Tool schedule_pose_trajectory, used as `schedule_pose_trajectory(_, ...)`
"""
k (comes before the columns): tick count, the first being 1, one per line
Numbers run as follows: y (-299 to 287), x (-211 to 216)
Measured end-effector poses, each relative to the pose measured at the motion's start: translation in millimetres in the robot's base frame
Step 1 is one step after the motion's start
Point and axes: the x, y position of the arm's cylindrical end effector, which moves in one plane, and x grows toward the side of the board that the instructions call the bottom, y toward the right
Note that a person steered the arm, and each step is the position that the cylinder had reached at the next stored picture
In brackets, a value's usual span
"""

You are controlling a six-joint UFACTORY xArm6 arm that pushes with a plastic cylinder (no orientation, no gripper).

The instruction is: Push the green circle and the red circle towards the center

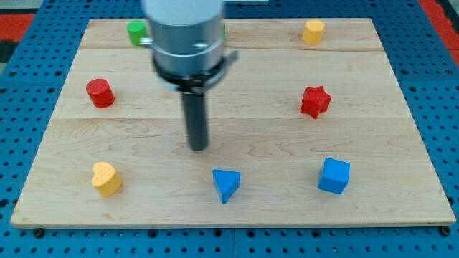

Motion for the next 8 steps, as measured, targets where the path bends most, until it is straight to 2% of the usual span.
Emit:
schedule_pose_trajectory(2, -174.3, -68.7)
schedule_pose_trajectory(3, -202.7, -93.0)
schedule_pose_trajectory(4, -147.9, -93.1)
schedule_pose_trajectory(5, -113.8, -101.3)
schedule_pose_trajectory(6, -109.2, -115.3)
schedule_pose_trajectory(7, -54.9, -115.4)
schedule_pose_trajectory(8, -66.2, -134.8)
